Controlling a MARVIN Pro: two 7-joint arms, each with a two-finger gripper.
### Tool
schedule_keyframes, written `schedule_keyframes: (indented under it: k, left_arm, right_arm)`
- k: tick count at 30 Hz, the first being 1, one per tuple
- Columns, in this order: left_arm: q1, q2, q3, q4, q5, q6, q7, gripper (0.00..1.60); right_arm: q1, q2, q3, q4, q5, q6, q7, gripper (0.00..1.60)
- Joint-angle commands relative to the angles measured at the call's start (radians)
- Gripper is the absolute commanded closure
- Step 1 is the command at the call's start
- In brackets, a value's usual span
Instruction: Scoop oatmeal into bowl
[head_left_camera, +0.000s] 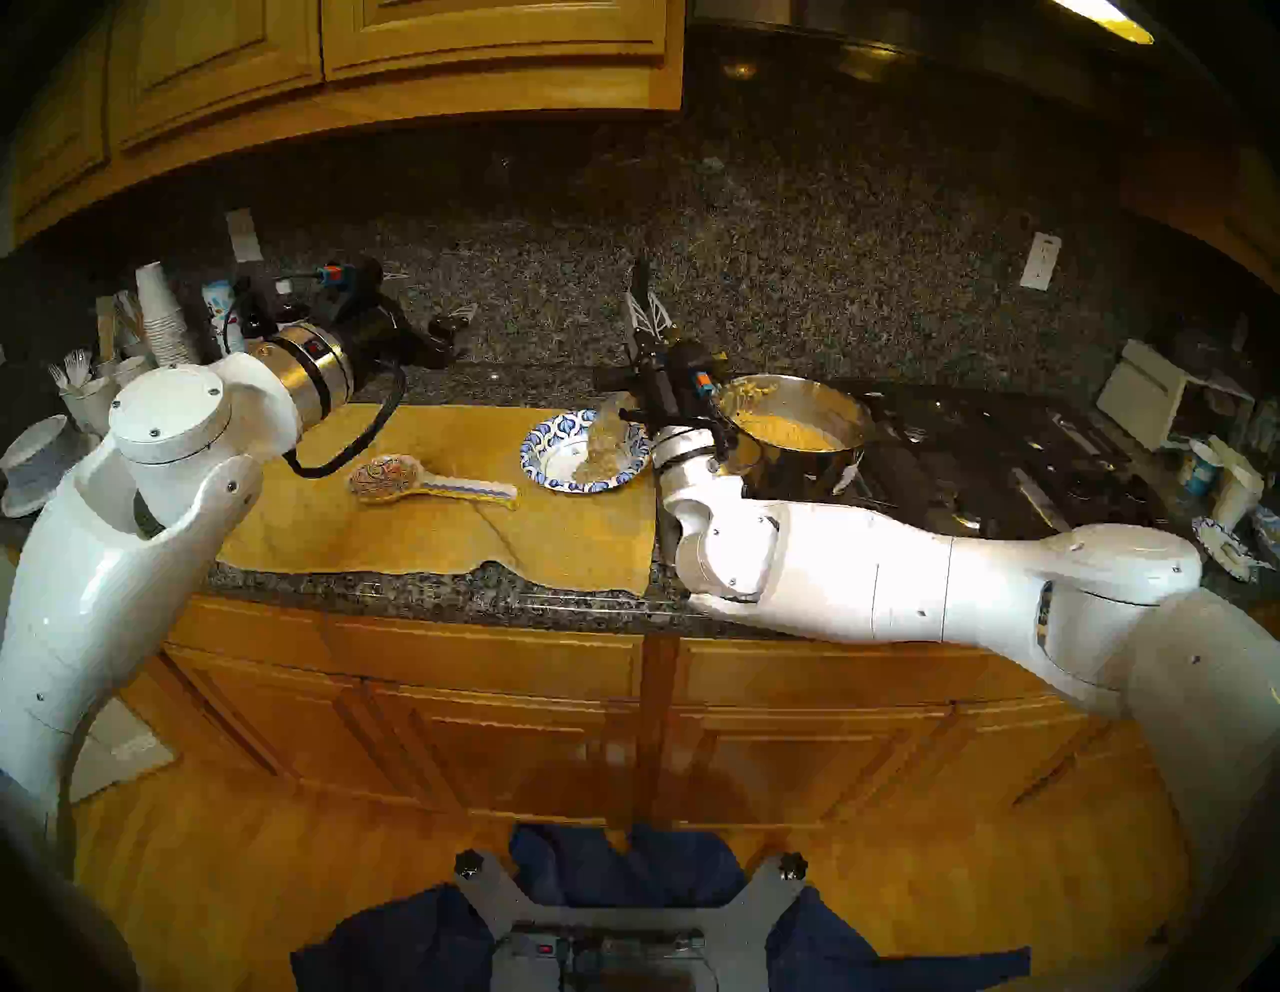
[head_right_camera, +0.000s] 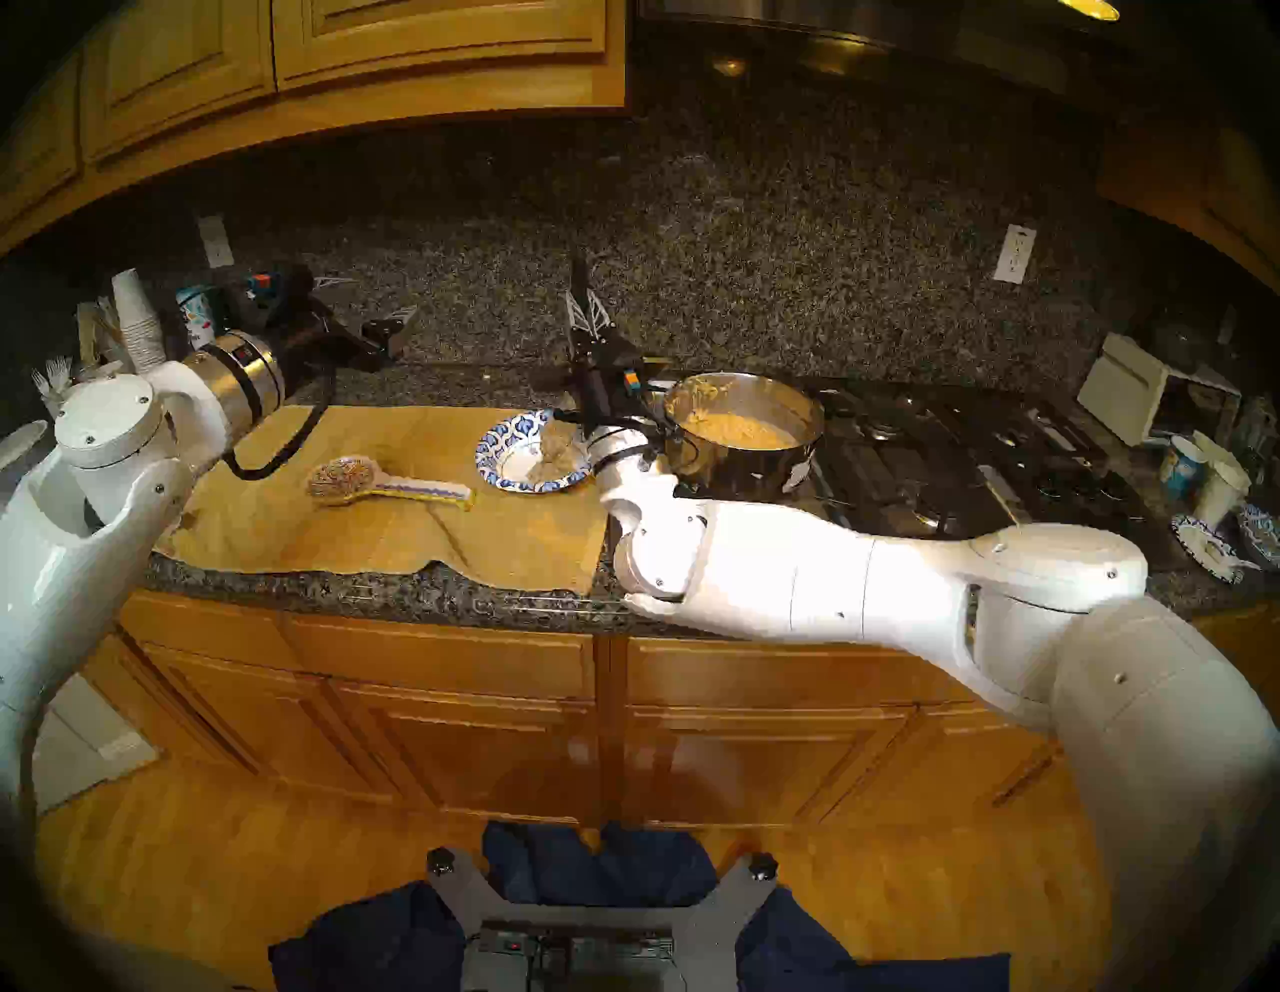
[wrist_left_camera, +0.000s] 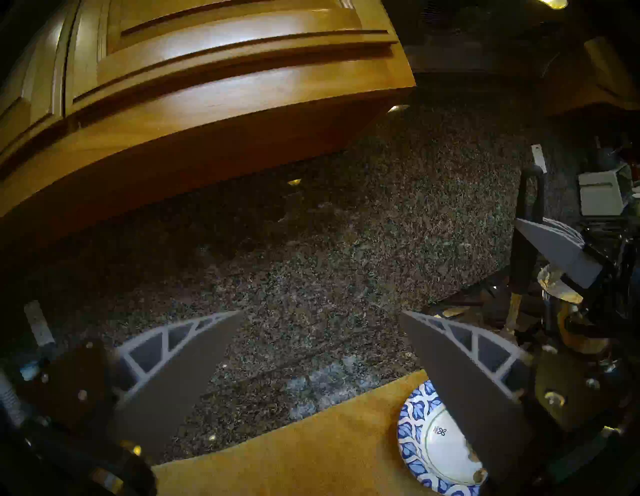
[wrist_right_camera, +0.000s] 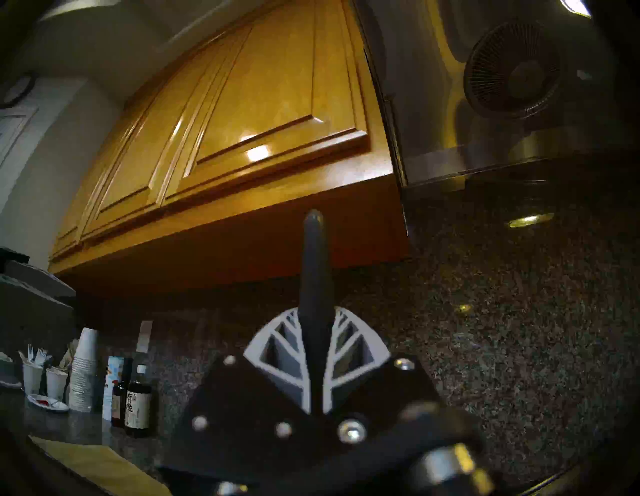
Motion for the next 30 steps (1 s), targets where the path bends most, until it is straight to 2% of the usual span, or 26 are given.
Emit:
schedule_keyframes:
  k: [1, 13, 30]
  left_arm:
    - [-0.032, 0.001, -0.022, -0.014, 0.002, -0.019, -0.002, 0.00]
    - [-0.032, 0.002, -0.021, -0.014, 0.000, -0.020, -0.001, 0.00]
    - [-0.032, 0.004, -0.019, -0.014, -0.002, -0.022, 0.001, 0.00]
  right_arm:
    - [0.048, -0.014, 0.023, 0.007, -0.023, -0.005, 0.012, 1.60]
    - [0.066, -0.015, 0.013, 0.027, -0.036, -0.004, 0.060, 1.60]
    - [0.080, -0.017, -0.023, 0.065, -0.097, 0.000, 0.130, 1.60]
